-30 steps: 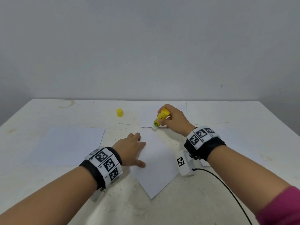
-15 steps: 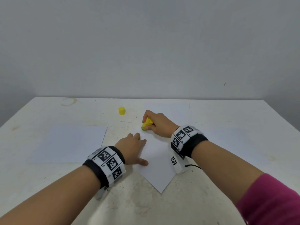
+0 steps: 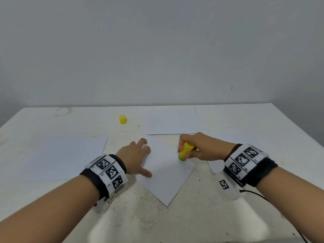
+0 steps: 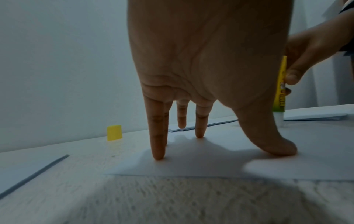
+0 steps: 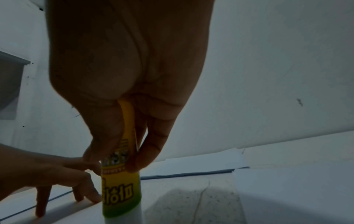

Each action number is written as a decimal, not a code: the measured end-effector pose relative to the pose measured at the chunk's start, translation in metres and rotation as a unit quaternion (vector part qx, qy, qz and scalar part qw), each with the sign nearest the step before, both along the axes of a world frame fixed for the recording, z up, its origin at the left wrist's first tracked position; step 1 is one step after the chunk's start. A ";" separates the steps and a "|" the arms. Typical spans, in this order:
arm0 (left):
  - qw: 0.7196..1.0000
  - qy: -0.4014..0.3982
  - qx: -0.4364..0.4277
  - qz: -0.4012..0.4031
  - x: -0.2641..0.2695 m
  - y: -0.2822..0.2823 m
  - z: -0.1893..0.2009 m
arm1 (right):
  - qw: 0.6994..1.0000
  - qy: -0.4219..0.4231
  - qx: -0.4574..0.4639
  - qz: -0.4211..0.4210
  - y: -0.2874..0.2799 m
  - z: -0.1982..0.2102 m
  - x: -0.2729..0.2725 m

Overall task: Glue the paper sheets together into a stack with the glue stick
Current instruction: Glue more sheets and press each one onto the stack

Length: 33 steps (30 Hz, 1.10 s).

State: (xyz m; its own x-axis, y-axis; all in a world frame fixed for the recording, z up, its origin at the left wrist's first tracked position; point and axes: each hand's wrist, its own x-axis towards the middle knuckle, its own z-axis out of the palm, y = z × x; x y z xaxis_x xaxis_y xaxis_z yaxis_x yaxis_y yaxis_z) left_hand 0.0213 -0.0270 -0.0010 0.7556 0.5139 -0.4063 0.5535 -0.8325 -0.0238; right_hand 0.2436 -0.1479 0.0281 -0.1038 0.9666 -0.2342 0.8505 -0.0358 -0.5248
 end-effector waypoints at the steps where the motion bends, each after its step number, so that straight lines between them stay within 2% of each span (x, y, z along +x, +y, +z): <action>1: 1.000 0.003 0.002 -0.004 0.000 0.000 0.001 | 1.000 -0.002 -0.005 0.000 -0.004 0.001 0.002; 7: 1.000 0.002 0.011 -0.016 -0.001 0.001 0.005 | 0.999 -0.017 -0.029 0.006 -0.013 0.011 0.005; 10: 0.999 0.030 0.020 -0.030 -0.001 0.000 0.005 | 0.999 -0.022 -0.034 -0.017 -0.011 0.017 0.007; 13: 0.996 0.066 0.046 -0.024 -0.001 -0.002 0.008 | 0.991 0.055 0.036 -0.113 -0.003 0.022 0.011; 15: 0.995 0.068 0.075 -0.026 -0.001 -0.003 0.009 | 0.970 0.112 0.110 -0.185 0.005 0.025 0.014; 17: 0.994 0.051 0.088 -0.035 0.000 -0.005 0.008 | 0.950 0.142 0.158 -0.228 0.014 0.023 0.014; 19: 0.996 0.011 0.063 -0.068 0.002 -0.006 0.004 | 0.942 0.154 0.169 -0.245 0.023 0.016 0.012; 22: 0.993 -0.007 0.017 -0.116 0.007 -0.009 0.000 | 0.945 0.149 0.159 -0.244 0.037 0.004 0.005; 28: 0.993 0.031 -0.005 -0.114 0.011 -0.002 -0.002 | 0.954 0.118 0.142 -0.234 0.063 -0.014 -0.016; 33: 0.988 0.073 -0.009 -0.135 0.013 0.004 0.002 | 0.980 0.001 0.095 -0.177 0.069 -0.016 -0.024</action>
State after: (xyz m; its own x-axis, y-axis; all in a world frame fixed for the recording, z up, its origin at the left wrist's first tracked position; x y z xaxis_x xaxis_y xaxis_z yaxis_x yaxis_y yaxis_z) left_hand 0.0344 -0.0229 0.0011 0.7969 0.2936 -0.5279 0.3033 -0.9503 -0.0706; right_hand 0.2194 -0.0793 0.0125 0.2452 0.9684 -0.0466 0.8017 -0.2295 -0.5519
